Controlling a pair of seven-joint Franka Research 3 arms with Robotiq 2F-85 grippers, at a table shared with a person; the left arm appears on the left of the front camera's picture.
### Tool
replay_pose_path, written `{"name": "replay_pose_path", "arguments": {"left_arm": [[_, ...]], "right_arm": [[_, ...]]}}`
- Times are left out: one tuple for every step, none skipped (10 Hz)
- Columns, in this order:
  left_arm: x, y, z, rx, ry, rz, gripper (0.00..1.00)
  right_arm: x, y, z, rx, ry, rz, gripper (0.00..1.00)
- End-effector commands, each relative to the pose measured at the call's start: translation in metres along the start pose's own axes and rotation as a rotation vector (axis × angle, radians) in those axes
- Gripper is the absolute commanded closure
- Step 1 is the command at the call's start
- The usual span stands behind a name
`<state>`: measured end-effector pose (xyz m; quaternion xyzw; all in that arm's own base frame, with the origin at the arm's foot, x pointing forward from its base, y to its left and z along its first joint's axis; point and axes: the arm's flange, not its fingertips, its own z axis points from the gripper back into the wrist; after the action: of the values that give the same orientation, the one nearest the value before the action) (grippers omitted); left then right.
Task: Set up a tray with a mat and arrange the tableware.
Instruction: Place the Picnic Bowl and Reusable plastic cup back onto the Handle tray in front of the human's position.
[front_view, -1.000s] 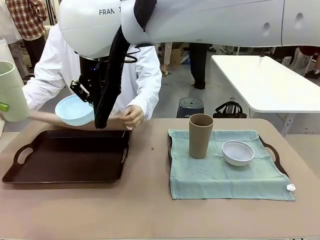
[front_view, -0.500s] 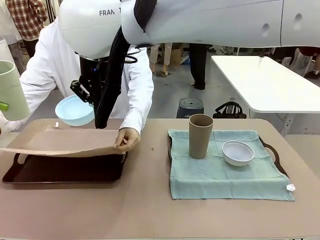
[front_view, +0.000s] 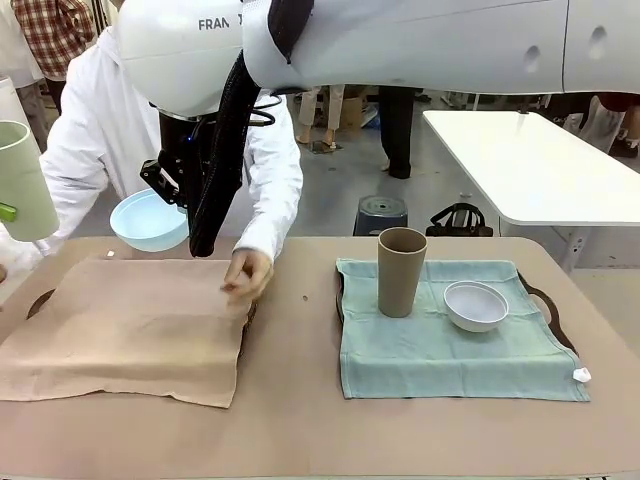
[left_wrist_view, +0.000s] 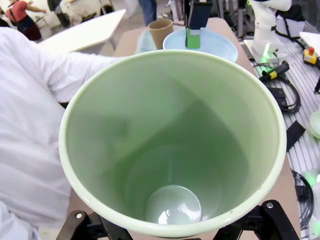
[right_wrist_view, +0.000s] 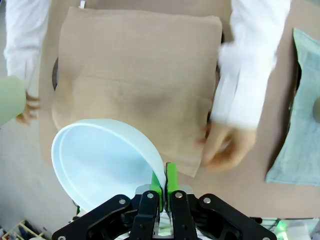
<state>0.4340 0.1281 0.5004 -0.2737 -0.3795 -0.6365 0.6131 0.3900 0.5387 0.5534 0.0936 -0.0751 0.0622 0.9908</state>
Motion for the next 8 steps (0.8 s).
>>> {"name": "replay_pose_path", "arguments": {"left_arm": [[0.0005,0.0017,0.0016,0.0,0.004,-0.013,0.72],[0.0005,0.0017,0.0016,0.0,0.004,-0.013,0.72],[0.0005,0.0017,0.0016,0.0,0.004,-0.013,0.72],[0.0005,0.0017,0.0016,0.0,0.004,-0.013,0.72],[0.0005,0.0017,0.0016,0.0,0.004,-0.013,0.72],[0.0005,0.0017,0.0016,0.0,0.004,-0.013,0.72],[0.0005,0.0017,0.0016,0.0,0.004,-0.013,0.72],[0.0005,0.0017,0.0016,0.0,0.004,-0.013,0.72]], "right_arm": [[0.0012,0.0008,0.0002,0.003,-0.001,0.01,1.0],[0.0012,0.0008,0.0002,0.003,-0.001,0.01,1.0],[0.0012,0.0008,0.0002,0.003,-0.001,0.01,1.0],[0.0012,0.0008,0.0002,0.003,-0.001,0.01,1.0],[0.0012,0.0008,0.0002,0.003,-0.001,0.01,1.0],[0.0012,0.0008,0.0002,0.003,-0.001,0.01,1.0],[0.0012,0.0008,0.0002,0.003,-0.001,0.01,1.0],[0.0012,0.0008,0.0002,0.003,-0.001,0.01,1.0]]}}
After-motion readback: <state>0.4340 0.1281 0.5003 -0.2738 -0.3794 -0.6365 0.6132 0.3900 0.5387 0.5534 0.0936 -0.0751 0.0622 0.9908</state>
